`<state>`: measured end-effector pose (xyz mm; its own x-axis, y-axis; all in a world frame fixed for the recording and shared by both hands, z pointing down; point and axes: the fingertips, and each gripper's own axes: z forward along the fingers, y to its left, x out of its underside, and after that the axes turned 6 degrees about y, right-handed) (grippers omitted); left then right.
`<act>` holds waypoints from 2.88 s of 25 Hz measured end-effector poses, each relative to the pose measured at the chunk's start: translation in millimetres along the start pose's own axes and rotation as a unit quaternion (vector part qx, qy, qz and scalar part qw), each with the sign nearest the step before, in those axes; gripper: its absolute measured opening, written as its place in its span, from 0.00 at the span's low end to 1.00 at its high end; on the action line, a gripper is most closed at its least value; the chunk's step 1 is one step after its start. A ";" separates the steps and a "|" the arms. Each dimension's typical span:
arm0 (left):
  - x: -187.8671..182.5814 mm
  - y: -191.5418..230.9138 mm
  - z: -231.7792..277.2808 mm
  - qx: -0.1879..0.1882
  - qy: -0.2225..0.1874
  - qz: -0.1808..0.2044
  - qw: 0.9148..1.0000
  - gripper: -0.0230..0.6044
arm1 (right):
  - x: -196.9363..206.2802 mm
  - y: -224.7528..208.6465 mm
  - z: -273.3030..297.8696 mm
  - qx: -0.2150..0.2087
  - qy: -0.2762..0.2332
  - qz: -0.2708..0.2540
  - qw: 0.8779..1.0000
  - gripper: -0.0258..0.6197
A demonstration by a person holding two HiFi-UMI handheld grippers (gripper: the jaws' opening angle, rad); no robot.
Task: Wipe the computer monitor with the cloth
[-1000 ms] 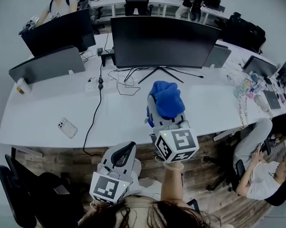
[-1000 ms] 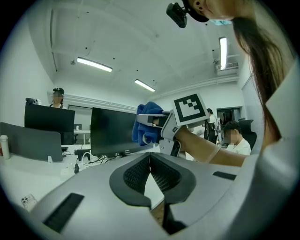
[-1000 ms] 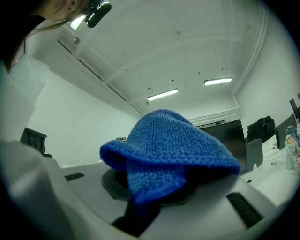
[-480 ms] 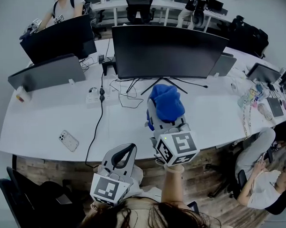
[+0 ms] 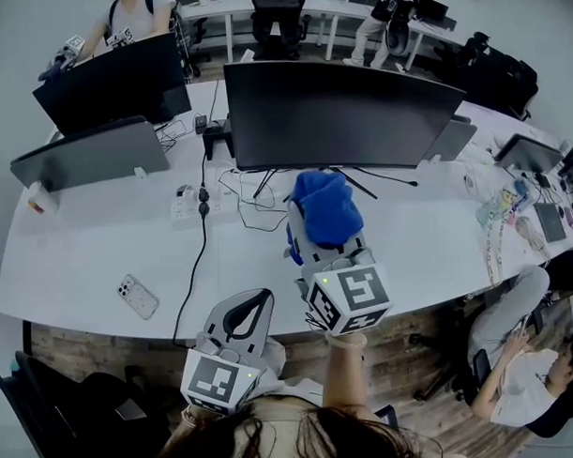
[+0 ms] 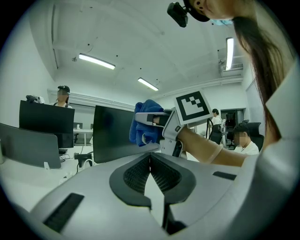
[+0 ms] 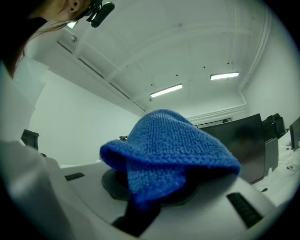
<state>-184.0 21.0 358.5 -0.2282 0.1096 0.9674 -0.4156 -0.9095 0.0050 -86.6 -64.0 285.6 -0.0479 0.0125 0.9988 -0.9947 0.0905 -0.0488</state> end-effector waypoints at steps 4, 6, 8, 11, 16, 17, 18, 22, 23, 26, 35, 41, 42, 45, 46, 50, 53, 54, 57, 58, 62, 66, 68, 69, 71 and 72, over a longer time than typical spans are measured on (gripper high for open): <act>-4.4 15.0 4.0 -0.001 0.003 -0.010 1.000 0.05 | -4.4 2.2 18.4 -0.005 0.005 -0.004 1.000 0.19; -8.4 23.1 5.4 -0.003 0.003 -0.018 1.000 0.05 | -6.4 3.8 27.6 -0.007 0.007 -0.005 1.000 0.19; -11.0 32.0 6.8 -0.006 0.004 -0.023 1.000 0.05 | -9.9 5.9 36.6 -0.012 0.006 -0.005 1.000 0.19; -14.5 46.1 9.7 -0.008 0.001 -0.020 1.000 0.05 | -15.7 9.4 50.5 -0.015 0.005 -0.008 1.000 0.19; -16.4 69.4 13.8 -0.008 -0.016 -0.011 1.000 0.05 | -24.1 14.0 72.7 -0.015 -0.004 -0.012 1.000 0.19; -16.4 73.5 14.3 -0.007 -0.014 -0.013 1.000 0.05 | -25.6 14.8 76.9 -0.015 -0.006 -0.012 1.000 0.19; -16.7 77.1 14.4 -0.006 -0.010 -0.016 1.000 0.05 | -27.6 15.6 80.7 -0.015 -0.008 -0.013 1.000 0.19; -20.8 91.5 14.1 -0.002 -0.007 -0.017 1.000 0.05 | -39.7 18.2 94.2 -0.013 -0.018 -0.012 1.000 0.19; -21.6 94.8 13.8 0.000 -0.005 -0.023 1.000 0.05 | -42.0 19.1 97.9 -0.012 -0.020 -0.011 1.000 0.19; -20.0 104.2 13.5 0.007 0.000 -0.032 0.999 0.05 | -43.7 22.5 107.6 -0.007 -0.022 -0.012 1.000 0.19; -10.9 127.5 11.1 0.014 -0.001 -0.037 0.999 0.05 | -55.0 29.7 128.9 0.000 -0.031 -0.021 0.999 0.19; -11.4 137.4 11.2 0.011 -0.003 -0.047 0.999 0.05 | -64.9 34.1 146.8 -0.007 -0.035 -0.028 0.999 0.19; -10.8 139.5 11.9 0.009 -0.004 -0.047 0.999 0.05 | -65.7 34.5 150.4 -0.009 -0.034 -0.031 0.999 0.19; -10.8 146.5 13.2 0.000 0.000 -0.053 0.999 0.05 | -67.4 35.6 161.7 -0.014 -0.031 -0.035 0.999 0.19; -11.4 148.6 13.7 -0.003 0.000 -0.054 0.999 0.05 | -68.9 35.4 165.1 -0.016 -0.031 -0.036 0.999 0.19; -11.2 156.3 18.4 -0.014 -0.005 -0.056 0.998 0.05 | -76.8 31.2 178.0 -0.027 -0.036 -0.032 0.998 0.19; -9.8 162.3 23.7 -0.021 -0.008 -0.053 0.998 0.05 | -78.0 28.0 187.8 -0.032 -0.037 -0.030 0.998 0.19; -10.4 164.2 25.4 -0.025 -0.008 -0.052 0.998 0.05 | -78.2 27.5 190.6 -0.034 -0.036 -0.032 0.998 0.19; -11.8 167.1 31.4 -0.031 -0.006 -0.053 0.998 0.05 | -79.0 26.8 198.1 -0.040 -0.035 -0.039 0.998 0.19; -12.8 166.9 33.5 -0.032 -0.003 -0.060 0.998 0.05 | -79.5 26.8 200.9 -0.043 -0.035 -0.041 0.998 0.19; -16.4 166.4 40.8 -0.033 0.003 -0.071 0.997 0.05 | -84.6 24.5 211.6 -0.046 -0.031 -0.055 0.997 0.19; -18.7 171.2 45.7 -0.038 0.005 -0.076 0.996 0.05 | -92.6 20.6 221.2 -0.050 -0.036 -0.057 0.996 0.19; -18.2 174.1 47.7 -0.041 0.007 -0.077 0.996 0.05 | -96.9 19.4 226.1 -0.051 -0.039 -0.063 0.996 0.19; -18.0 174.9 48.9 -0.042 0.007 -0.077 0.996 0.05 | -99.3 18.6 228.4 -0.051 -0.041 -0.067 0.996 0.19; -17.0 175.9 51.4 -0.040 0.006 -0.075 0.996 0.05 | -105.2 16.8 233.4 -0.049 -0.045 -0.075 0.995 0.19; -16.3 176.5 52.7 -0.039 0.005 -0.074 0.996 0.05 | -108.2 16.1 236.3 -0.049 -0.048 -0.078 0.995 0.19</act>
<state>-207.3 -162.4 356.9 -0.1680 0.2444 0.9550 -0.5131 -0.8489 0.1270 -119.0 -299.2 178.7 0.0931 -0.1033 0.9903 -0.9774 0.1803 0.1107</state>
